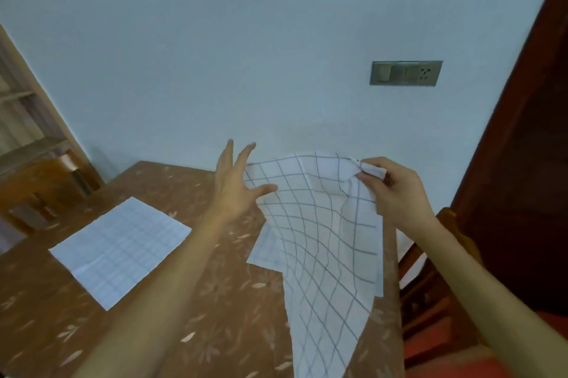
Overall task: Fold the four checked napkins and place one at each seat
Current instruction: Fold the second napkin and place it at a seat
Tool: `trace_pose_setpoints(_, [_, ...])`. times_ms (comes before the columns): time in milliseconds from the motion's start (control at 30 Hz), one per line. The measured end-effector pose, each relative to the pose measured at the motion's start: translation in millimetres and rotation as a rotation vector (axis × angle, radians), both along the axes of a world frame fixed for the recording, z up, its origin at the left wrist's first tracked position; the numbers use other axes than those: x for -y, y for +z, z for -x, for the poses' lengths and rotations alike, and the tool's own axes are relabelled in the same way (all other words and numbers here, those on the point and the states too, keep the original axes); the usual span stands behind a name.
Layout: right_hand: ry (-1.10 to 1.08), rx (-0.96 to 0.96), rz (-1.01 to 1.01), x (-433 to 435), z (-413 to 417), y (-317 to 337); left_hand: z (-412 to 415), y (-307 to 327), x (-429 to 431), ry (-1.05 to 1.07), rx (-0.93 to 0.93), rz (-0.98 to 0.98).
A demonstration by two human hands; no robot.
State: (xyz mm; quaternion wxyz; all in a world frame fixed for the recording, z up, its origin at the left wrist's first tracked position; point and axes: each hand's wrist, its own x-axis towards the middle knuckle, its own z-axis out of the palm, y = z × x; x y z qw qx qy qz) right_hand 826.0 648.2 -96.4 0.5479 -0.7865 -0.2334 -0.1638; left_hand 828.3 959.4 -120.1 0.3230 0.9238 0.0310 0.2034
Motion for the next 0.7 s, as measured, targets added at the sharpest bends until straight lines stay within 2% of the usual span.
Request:
trace_pose_setpoints(200, [-0.118,0.062,-0.018,42.8,-7.0,34.0,-23.0,44.9,25.4,-0.164,-0.036,0.095])
trace_pose_setpoints(400, [-0.218,0.077,0.003,50.6,-9.2,51.3,-27.9,83.6,55.2,-0.258,-0.119,0.047])
trace_pose_setpoints(700, [-0.152,0.145,0.008,3.1,1.7,59.3,2.3,128.0,102.0,-0.334,-0.215,0.344])
